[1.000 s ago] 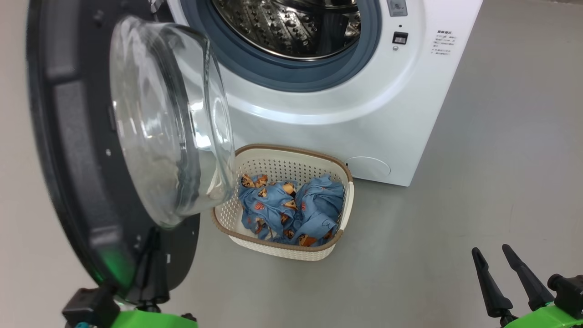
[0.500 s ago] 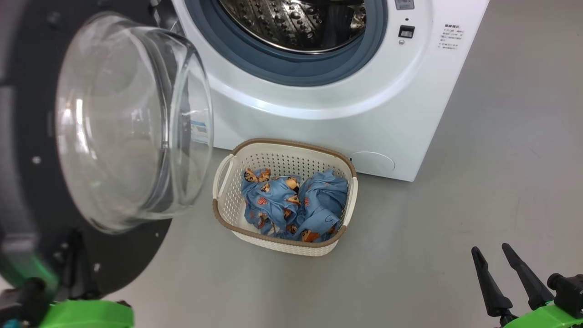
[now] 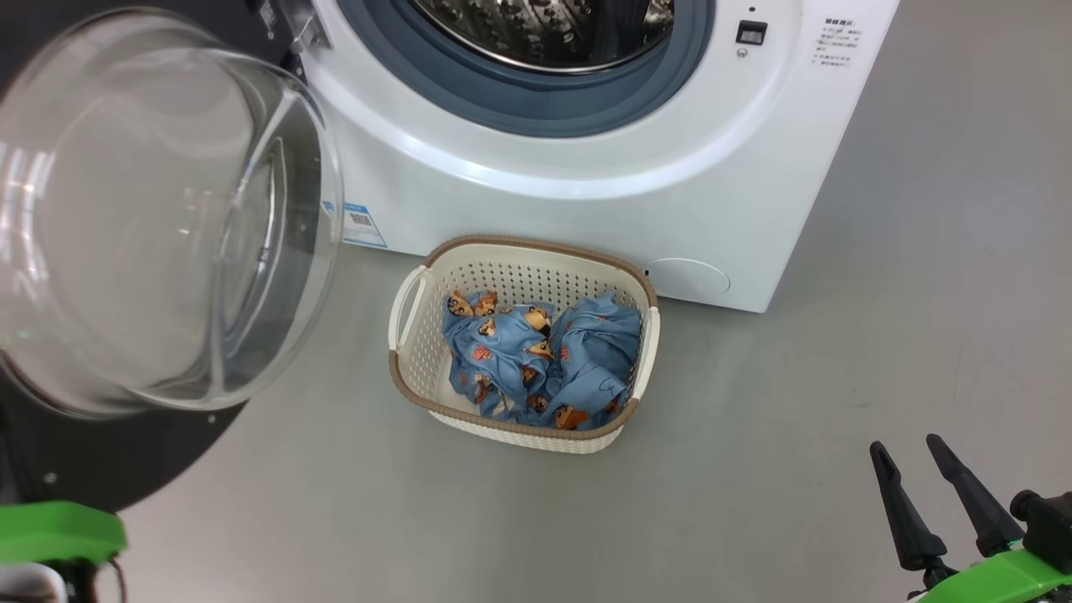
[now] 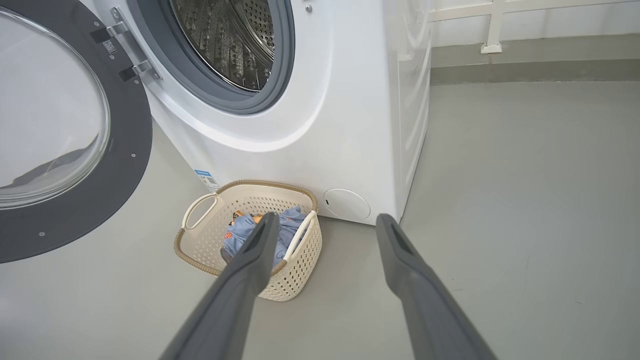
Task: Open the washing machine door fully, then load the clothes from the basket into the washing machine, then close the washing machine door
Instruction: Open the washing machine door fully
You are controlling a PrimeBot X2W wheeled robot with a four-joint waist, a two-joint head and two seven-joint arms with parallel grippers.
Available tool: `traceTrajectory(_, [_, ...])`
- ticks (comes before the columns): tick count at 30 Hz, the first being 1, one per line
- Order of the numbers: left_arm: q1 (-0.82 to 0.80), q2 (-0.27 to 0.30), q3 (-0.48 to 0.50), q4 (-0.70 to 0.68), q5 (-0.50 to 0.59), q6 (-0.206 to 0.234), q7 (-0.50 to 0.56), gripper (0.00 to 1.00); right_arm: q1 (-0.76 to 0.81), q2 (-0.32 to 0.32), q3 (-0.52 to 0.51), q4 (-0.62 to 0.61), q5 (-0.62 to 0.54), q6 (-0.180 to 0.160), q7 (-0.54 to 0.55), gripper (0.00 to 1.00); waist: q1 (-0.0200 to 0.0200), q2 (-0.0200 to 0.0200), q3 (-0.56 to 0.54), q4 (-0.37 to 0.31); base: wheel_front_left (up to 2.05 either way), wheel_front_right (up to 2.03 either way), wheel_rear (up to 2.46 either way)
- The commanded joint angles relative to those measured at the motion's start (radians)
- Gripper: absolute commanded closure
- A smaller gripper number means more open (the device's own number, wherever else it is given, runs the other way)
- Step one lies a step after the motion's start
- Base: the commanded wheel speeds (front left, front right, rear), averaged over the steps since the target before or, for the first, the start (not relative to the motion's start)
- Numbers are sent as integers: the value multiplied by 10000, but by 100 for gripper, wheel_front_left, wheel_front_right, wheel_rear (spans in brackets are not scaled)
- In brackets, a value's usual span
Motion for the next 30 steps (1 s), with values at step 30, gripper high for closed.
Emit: traceTrajectory(30, [-4219,2544,2666,4374,1017,-626,-65,100,-1108,-827,368,-433,-62,29,-122,0,0,-1,1600,-288,0,0,0])
